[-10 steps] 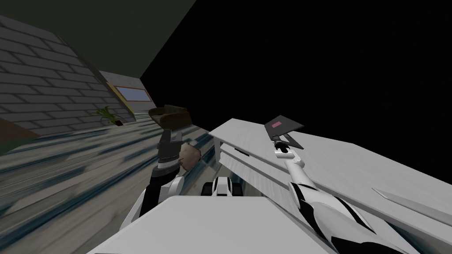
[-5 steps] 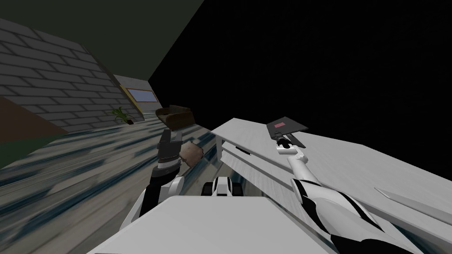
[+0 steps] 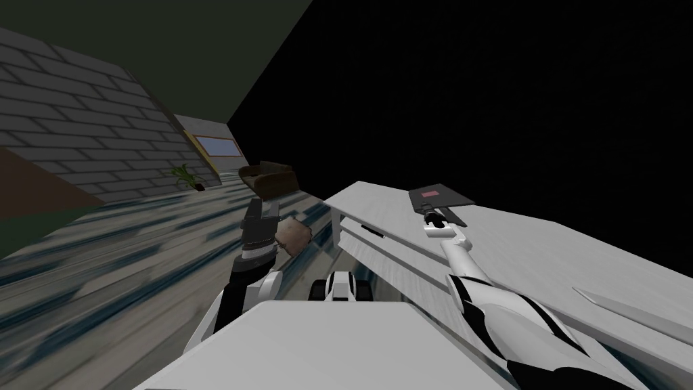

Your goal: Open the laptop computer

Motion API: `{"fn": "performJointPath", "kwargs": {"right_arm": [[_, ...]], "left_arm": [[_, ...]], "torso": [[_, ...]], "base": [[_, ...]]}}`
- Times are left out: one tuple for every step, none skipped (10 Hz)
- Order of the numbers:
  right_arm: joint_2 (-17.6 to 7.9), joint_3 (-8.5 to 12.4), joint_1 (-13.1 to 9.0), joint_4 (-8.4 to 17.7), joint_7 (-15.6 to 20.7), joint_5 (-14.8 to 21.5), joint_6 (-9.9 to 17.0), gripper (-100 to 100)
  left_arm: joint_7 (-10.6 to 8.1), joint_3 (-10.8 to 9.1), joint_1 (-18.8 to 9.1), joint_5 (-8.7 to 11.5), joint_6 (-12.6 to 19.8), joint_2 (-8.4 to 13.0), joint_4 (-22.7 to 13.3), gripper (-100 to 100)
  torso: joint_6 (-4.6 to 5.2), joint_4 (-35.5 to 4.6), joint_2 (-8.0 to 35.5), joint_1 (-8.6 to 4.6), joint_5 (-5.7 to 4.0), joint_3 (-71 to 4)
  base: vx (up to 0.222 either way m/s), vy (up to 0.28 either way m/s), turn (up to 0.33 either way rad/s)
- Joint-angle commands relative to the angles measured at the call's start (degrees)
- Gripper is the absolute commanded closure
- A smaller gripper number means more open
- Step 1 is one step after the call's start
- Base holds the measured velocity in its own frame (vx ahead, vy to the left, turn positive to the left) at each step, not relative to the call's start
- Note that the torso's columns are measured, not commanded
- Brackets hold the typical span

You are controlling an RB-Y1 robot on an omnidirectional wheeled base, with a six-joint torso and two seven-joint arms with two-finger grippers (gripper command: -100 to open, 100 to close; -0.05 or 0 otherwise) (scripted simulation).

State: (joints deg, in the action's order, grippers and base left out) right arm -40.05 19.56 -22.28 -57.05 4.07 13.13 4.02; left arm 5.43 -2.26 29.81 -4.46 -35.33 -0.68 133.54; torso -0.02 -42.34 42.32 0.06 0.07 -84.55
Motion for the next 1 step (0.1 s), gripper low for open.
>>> {"fn": "performJointPath", "kwargs": {"right_arm": [[0.04, -0.01, 0.04, 0.04, -0.01, 0.00, 0.03, 0]], "left_arm": [[0.00, 0.00, 0.00, 0.00, 0.00, 0.00, 0.00, 0]], "torso": [[0.00, -0.01, 0.01, 0.01, 0.01, 0.01]], "base": [[0.000, 0.000, 0.000]]}}
